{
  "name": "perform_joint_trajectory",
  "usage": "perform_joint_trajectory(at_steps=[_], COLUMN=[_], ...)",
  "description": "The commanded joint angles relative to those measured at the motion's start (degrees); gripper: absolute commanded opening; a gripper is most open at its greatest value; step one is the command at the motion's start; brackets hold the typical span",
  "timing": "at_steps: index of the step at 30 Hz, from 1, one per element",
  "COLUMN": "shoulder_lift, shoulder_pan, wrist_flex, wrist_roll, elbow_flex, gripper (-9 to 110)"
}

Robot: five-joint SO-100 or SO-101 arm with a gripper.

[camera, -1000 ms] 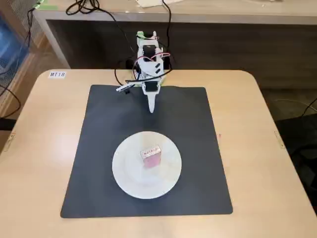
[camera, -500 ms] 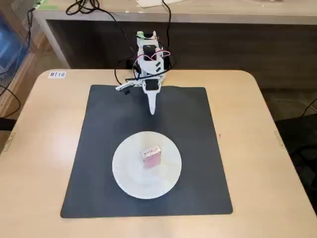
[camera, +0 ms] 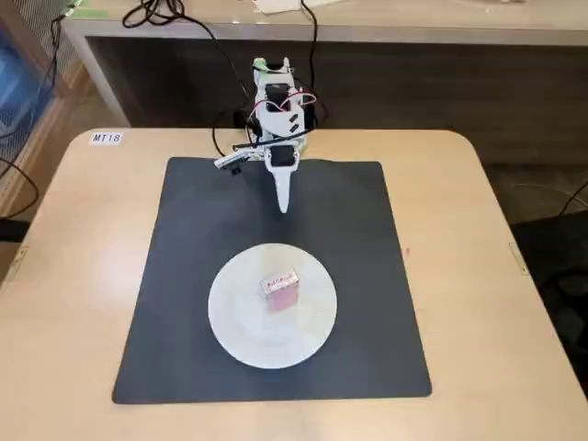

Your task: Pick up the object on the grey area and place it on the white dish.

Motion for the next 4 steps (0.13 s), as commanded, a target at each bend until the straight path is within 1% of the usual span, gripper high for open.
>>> perform_joint_trajectory(at_steps=[1,4], shoulder_lift=[1.32,1.32], shoulder_pan=[-0.35,-0.35], wrist_flex=[-0.7,-0.7], wrist_roll=[-0.7,-0.7], elbow_flex=[5.19,5.19], gripper=[0,0])
